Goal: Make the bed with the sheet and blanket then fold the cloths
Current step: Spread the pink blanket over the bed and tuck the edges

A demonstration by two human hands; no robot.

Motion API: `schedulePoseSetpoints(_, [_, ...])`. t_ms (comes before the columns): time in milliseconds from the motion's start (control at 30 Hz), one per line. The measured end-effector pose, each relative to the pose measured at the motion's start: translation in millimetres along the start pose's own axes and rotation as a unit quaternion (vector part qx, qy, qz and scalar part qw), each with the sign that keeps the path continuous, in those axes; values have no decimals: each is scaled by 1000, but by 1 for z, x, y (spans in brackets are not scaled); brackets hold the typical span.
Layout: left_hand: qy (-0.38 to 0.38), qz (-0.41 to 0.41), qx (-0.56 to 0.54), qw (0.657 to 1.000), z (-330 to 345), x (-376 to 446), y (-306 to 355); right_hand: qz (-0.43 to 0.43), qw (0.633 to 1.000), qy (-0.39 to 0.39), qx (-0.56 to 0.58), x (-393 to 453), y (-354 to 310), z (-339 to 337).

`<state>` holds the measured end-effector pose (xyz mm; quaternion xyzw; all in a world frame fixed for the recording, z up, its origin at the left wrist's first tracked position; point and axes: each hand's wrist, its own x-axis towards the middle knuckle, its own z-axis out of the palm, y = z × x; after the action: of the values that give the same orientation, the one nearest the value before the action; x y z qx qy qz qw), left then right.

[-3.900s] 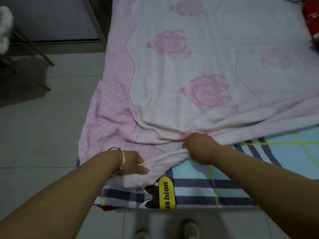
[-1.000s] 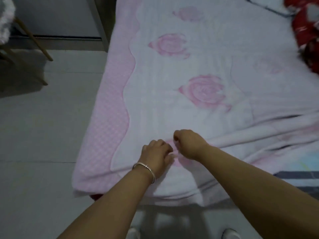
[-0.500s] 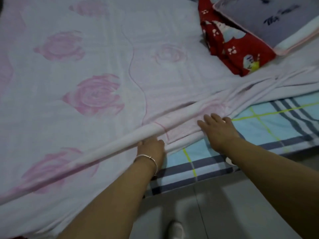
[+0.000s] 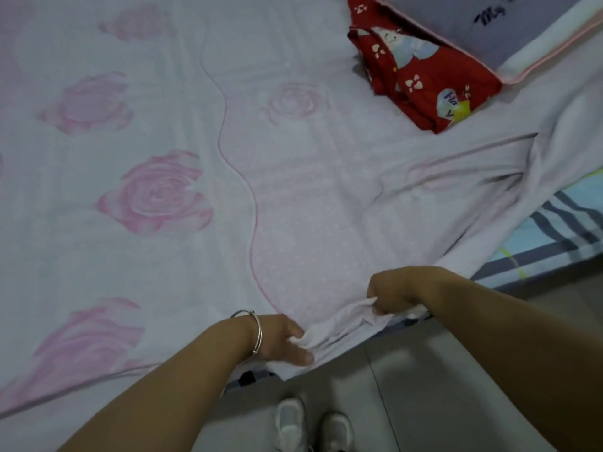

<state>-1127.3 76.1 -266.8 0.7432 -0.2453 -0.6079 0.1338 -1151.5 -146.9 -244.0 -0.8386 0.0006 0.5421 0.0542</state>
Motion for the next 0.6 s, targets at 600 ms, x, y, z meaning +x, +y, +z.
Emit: schedulePoseSetpoints(600, [100,79,-172,977,-32,86,183,74,902,366,215,-25,166,-44])
